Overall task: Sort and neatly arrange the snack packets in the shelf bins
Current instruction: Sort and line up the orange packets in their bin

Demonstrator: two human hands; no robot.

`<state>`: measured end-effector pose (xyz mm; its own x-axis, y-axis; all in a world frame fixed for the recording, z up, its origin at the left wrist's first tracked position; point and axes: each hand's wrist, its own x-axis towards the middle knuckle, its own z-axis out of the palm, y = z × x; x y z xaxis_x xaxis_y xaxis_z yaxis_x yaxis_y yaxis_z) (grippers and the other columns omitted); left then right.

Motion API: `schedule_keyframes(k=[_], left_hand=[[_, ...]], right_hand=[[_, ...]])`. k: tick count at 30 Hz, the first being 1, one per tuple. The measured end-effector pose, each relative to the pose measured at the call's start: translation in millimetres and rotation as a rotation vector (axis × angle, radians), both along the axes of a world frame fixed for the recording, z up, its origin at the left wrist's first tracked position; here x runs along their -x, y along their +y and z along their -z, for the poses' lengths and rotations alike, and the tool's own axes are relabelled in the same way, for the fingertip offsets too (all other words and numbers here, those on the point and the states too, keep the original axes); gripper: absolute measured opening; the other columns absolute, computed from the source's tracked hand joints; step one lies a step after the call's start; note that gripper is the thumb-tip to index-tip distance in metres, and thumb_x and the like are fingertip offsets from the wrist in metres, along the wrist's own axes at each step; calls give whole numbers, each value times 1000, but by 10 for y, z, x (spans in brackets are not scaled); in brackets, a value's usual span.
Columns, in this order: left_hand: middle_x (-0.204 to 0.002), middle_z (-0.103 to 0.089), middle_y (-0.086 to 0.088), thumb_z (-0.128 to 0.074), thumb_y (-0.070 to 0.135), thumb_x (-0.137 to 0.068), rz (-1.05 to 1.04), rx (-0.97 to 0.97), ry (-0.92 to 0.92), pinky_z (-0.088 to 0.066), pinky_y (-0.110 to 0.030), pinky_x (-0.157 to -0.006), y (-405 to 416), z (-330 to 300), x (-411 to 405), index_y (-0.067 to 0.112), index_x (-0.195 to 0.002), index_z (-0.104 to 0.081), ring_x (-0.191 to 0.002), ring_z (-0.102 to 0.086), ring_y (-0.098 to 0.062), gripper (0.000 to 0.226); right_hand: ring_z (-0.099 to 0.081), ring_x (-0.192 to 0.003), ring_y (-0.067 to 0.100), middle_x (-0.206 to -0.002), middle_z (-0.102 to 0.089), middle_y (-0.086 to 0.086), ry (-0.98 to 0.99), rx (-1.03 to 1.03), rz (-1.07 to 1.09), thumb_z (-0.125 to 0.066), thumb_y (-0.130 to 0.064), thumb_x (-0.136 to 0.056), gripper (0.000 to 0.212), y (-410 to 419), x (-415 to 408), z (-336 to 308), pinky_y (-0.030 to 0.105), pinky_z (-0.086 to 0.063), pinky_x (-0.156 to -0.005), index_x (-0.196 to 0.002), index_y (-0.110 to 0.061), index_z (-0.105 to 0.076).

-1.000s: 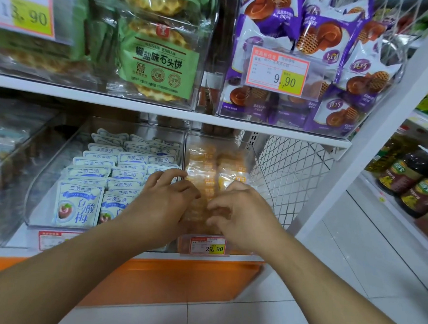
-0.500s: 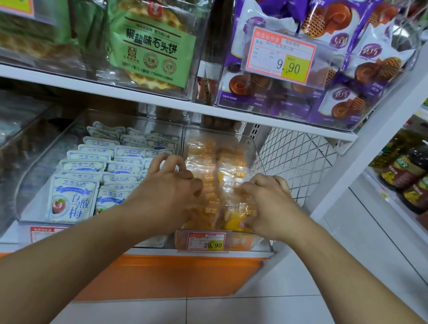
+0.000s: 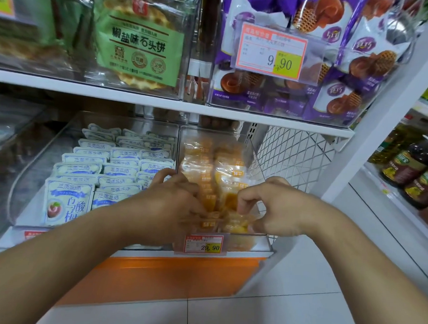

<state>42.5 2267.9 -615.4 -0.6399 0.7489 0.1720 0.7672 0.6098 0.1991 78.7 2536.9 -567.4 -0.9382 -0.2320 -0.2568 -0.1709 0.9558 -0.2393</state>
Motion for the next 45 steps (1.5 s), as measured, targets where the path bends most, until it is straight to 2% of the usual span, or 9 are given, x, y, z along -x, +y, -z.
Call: schedule_keyframes(k=[4, 9, 13, 16, 20, 27, 30, 37, 45], left_hand=[[-124, -56, 22, -42, 61, -80, 9, 34, 53, -8, -32, -115, 15, -66, -5, 42, -113, -69, -127, -43, -8, 46], [-155, -29, 8, -21, 87, -72, -127, 193, 22, -3, -49, -124, 104, -73, 101, 44, -142, -32, -151, -13, -16, 83], [-148, -42, 3, -17, 93, -71, -181, 269, 26, -5, -49, -125, 151, -55, 129, 23, -156, -21, -147, -23, -21, 111], [-127, -51, 1, -21, 92, -72, -200, 242, 79, -18, -46, -119, 194, -49, 111, 27, -133, -46, -129, -39, -22, 92], [-108, -44, 9, -37, 85, -74, -169, 139, -14, -25, -42, -114, 189, -55, 111, 46, -118, -39, -120, -39, -18, 59], [-111, -57, 21, -41, 76, -74, -42, 114, -114, -11, -43, -120, 67, -177, 59, 47, -126, -42, -130, -35, -10, 59], [-114, -61, 19, -32, 70, -77, -8, 161, 2, -9, -39, -119, -7, -145, 30, 41, -126, -52, -128, -43, -11, 60], [-155, -37, 12, -6, 79, -71, -129, 288, 33, -10, -45, -123, 66, -118, 13, 34, -155, -21, -147, -21, -12, 97], [-168, -5, 9, -28, 84, -77, -176, 154, -58, -2, -39, -126, 57, -2, 43, 29, -161, -2, -154, 4, -14, 103]], right_hand=[[-32, -131, 9, -122, -58, -18, 123, -74, -39, -76, -51, -81, 28, -78, 70, 30, 30, -17, -119, -104, -41, -64], [-8, -155, 12, -167, -26, -4, 94, -91, 33, -69, -62, -88, 86, -153, 165, 20, 33, 3, -125, -158, -30, -30], [-5, -156, 14, -167, -26, -1, 28, -90, 62, -68, -63, -89, 91, -169, 234, 12, 34, 3, -125, -160, -25, -27], [-20, -147, 18, -145, -41, -9, 37, -115, 50, -69, -75, -80, 87, -97, 277, 69, 36, -8, -125, -152, -34, -41], [-22, -141, 16, -135, -43, -14, -42, -121, 4, -65, -87, -61, 95, -34, 235, 85, 38, -15, -123, -144, -46, -45], [-43, -114, 15, -112, -64, -10, 54, -76, -24, -81, -52, -78, 49, -26, 88, 24, 14, -26, -93, -119, -40, -56], [-46, -114, 12, -104, -66, -10, 74, -111, -37, -76, -59, -75, 48, -43, 92, 43, 24, -21, -114, -115, -42, -54], [-1, -154, 9, -165, -23, -10, 73, -220, -17, -60, -58, -87, 82, -77, 42, 149, 38, 8, -127, -157, -30, -27], [14, -157, 6, -173, -1, -13, 138, -112, 38, -70, -60, -87, 106, -26, 22, 138, 39, 6, -130, -167, -30, -8]])
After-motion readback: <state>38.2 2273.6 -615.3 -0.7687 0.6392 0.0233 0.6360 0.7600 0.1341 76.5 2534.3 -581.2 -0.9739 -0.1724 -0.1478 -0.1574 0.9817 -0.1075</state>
